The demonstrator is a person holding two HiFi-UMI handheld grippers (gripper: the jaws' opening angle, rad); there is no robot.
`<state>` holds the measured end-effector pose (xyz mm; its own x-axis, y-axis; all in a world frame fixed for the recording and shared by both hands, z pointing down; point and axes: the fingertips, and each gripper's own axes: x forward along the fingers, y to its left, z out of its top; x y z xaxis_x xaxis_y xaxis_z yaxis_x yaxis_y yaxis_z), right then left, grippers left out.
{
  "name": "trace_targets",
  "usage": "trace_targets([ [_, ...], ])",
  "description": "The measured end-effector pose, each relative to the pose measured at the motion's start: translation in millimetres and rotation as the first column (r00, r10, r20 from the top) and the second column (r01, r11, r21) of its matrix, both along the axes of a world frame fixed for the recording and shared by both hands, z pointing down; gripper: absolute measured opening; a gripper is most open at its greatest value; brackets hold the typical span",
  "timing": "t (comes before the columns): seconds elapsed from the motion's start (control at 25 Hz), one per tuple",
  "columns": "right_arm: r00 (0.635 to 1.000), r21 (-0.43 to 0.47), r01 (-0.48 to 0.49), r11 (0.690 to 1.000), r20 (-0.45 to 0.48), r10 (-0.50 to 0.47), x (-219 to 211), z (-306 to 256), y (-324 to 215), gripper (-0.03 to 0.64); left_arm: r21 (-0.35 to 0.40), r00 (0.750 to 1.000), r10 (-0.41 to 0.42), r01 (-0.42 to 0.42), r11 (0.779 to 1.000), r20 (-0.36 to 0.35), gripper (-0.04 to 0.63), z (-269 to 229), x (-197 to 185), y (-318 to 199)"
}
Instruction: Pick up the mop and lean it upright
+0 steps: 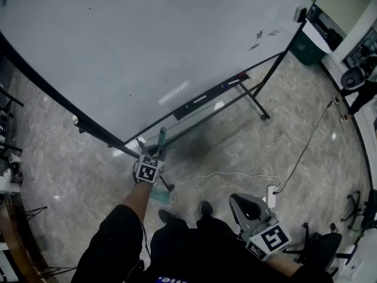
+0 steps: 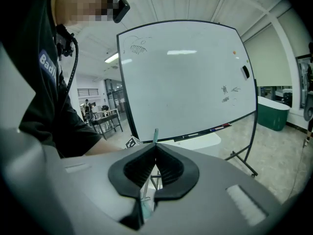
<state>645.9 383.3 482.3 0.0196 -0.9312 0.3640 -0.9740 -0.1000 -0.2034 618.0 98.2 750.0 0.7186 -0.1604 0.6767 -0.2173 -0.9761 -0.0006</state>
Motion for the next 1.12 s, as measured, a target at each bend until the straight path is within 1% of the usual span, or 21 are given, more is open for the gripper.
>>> trace_targets([
  [0.24, 0.99, 0.035, 0.141, 0.989, -0.001, -0.141, -25, -9, -21, 0.006, 0.02, 0.998, -0.06, 0.061, 0.998, -0.021, 0.109, -20, -57, 21],
  [0.4, 0.976, 0.077, 0.216, 0.973, 0.002, -0.216, -37, -19, -36, 0.006, 0.027, 0.993, -0.111, 0.111, 0.993, -0.033, 0.107, -31, -92, 36],
  [0.48, 0.967, 0.078, 0.254, 0.964, -0.006, -0.254, -43, -20, -39, 0.006, 0.026, 0.99, -0.139, 0.14, 0.99, -0.04, 0.107, -36, -109, 44],
  [0.6, 0.952, 0.096, 0.304, 0.948, -0.012, -0.305, -51, -24, -43, 0.006, 0.029, 0.98, -0.193, 0.195, 0.98, -0.052, 0.107, -44, -136, 52],
  [0.72, 0.934, 0.136, 0.355, 0.925, -0.016, -0.356, -59, -31, -50, 0.006, 0.038, 0.963, -0.264, 0.267, 0.963, -0.059, 0.107, -52, -165, 56],
  [0.84, 0.921, 0.149, 0.388, 0.909, -0.017, -0.39, -67, -37, -55, 0.006, 0.045, 0.939, -0.334, 0.338, 0.94, -0.079, 0.107, -62, -192, 60],
  [0.96, 0.901, 0.167, 0.429, 0.888, -0.012, -0.433, -78, -46, -60, 0.006, 0.053, 0.908, -0.398, 0.407, 0.912, -0.127, 0.107, -81, -213, 64],
  [1.12, 0.871, 0.192, 0.485, 0.853, -0.019, -0.491, -89, -50, -60, 0.006, 0.061, 0.87, -0.453, 0.472, 0.879, -0.195, 0.107, -111, -231, 78],
])
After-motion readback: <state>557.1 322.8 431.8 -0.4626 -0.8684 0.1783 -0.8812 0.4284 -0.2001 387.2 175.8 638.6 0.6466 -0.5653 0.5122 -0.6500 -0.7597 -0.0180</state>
